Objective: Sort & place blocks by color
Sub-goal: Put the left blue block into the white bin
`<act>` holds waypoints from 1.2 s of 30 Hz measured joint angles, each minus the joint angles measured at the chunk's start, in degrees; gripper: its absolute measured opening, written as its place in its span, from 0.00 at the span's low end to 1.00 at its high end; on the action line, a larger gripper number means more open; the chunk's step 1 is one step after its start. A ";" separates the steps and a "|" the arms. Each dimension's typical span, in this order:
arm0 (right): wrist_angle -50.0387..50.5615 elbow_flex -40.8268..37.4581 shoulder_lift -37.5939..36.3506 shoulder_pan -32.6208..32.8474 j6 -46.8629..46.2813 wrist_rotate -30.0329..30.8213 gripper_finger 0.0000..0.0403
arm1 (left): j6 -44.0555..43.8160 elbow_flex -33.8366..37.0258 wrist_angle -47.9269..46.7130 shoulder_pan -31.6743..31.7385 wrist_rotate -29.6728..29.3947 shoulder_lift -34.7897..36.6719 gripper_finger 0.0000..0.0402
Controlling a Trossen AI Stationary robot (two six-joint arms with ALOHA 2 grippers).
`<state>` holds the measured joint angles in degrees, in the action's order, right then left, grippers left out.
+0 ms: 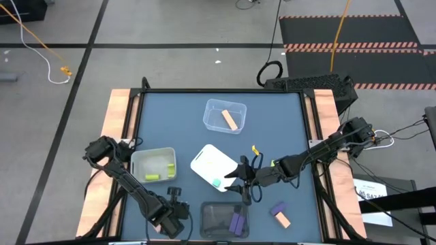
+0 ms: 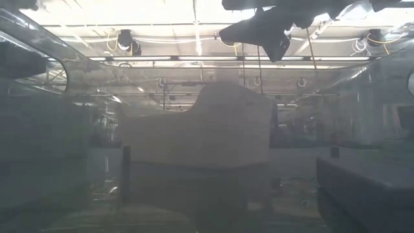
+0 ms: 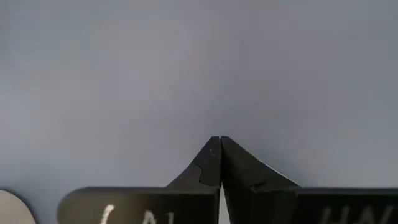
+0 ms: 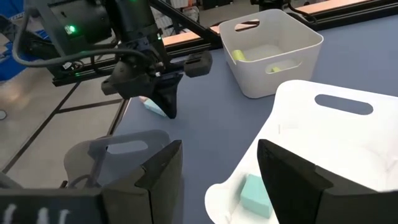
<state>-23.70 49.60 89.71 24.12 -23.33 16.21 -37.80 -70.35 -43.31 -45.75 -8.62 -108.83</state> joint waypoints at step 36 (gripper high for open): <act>0.39 0.00 0.00 0.04 0.19 -4.72 0.50 | -42.27 0.00 -2.51 0.30 15.81 2.05 0.49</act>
<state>-23.30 49.60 89.71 24.16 -23.14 11.49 -80.08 -70.35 -45.82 -45.45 7.19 -106.78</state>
